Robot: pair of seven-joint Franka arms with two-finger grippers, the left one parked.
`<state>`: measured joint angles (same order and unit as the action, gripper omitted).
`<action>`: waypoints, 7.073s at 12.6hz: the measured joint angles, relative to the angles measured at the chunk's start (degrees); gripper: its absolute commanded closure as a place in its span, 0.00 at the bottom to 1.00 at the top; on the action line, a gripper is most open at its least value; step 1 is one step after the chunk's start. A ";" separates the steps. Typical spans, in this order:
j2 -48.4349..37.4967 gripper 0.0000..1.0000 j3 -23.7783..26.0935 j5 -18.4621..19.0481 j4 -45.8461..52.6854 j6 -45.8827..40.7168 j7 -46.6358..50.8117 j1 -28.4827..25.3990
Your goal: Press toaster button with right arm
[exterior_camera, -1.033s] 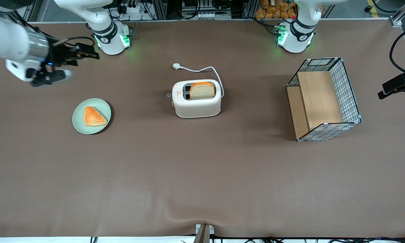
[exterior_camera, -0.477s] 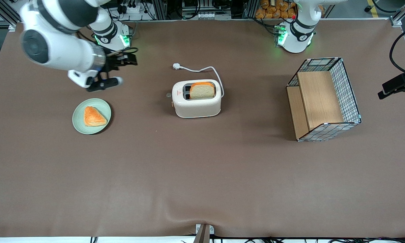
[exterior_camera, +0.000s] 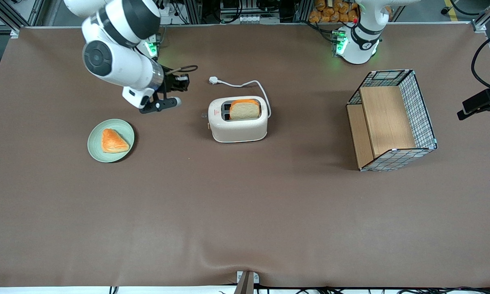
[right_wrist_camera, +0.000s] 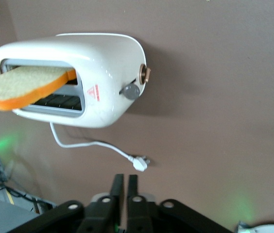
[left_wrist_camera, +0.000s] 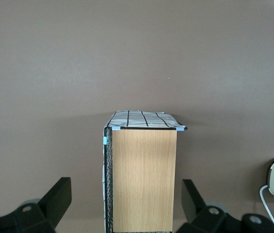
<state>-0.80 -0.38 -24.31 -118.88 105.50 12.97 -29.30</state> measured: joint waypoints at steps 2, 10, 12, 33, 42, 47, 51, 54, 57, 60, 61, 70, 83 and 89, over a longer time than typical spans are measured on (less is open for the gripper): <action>2.41 1.00 -0.01 -0.11 -0.67 3.93 0.00 -1.10; 10.12 1.00 -0.08 -3.51 -1.94 15.40 0.03 -2.59; 11.13 1.00 -0.08 -3.94 -1.95 16.37 0.08 -2.90; 18.02 1.00 -1.02 -11.65 -3.84 22.95 -2.61 -2.84; 18.98 1.00 -1.03 -12.55 -3.91 24.11 -3.53 -2.83; 18.88 1.00 -1.04 -12.59 -3.79 24.10 -3.55 -2.83; 18.74 0.97 -1.46 -12.66 -0.65 23.69 -3.61 -1.39; 18.10 0.00 -2.08 -12.56 2.55 21.49 -4.37 1.13; 17.24 0.00 -4.68 -10.07 3.81 21.14 -5.31 2.13; 15.98 0.00 -8.02 -5.40 4.25 20.88 -5.48 2.47; 15.57 0.00 -9.09 -4.22 4.26 20.82 -5.77 2.55; 9.53 0.00 -15.08 9.78 4.46 18.37 -13.57 9.74; 1.73 0.00 -13.61 19.67 24.24 -11.26 -13.60 16.20; 1.15 0.00 -1.87 19.81 31.47 -20.99 -12.35 27.99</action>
<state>0.35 -2.25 -4.49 -87.41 84.51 0.61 -1.31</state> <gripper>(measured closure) 0.000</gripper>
